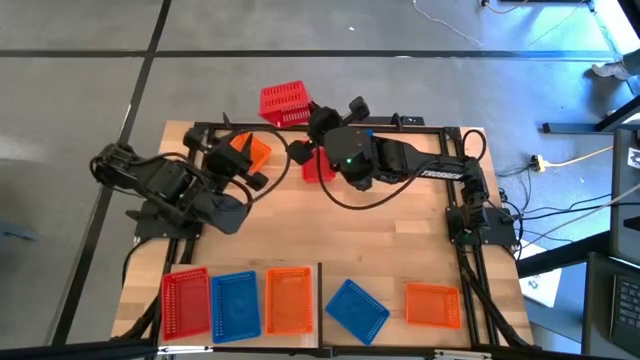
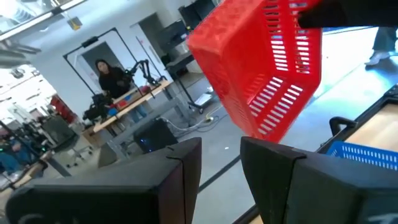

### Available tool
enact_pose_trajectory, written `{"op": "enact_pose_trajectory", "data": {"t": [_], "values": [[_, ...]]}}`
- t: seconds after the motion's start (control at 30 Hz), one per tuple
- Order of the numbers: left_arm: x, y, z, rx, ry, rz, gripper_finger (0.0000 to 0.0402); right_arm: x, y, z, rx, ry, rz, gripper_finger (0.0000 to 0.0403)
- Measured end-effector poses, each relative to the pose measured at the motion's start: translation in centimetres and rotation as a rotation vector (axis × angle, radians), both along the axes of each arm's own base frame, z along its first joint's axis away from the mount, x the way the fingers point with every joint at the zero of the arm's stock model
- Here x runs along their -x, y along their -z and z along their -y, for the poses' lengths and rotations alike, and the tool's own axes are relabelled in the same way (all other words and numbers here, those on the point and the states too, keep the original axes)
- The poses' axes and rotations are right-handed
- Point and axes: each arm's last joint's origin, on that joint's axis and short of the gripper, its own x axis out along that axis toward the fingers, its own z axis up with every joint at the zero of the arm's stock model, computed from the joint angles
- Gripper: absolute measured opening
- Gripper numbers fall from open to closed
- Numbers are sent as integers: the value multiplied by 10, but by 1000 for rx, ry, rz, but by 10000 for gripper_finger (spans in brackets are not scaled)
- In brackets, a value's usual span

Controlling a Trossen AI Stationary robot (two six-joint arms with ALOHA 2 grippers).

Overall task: Stack baskets on shelf by color
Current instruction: Stack the bottom red bin on top of the other red bin on the shelf

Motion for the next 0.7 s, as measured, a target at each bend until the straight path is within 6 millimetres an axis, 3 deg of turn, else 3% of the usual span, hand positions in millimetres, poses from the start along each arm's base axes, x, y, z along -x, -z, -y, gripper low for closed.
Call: {"op": "enact_pose_trajectory", "data": {"t": [0.7], "values": [[-1,1,5,7,17,19,106,-3,1,-9,-26,-158,-1,2]]}}
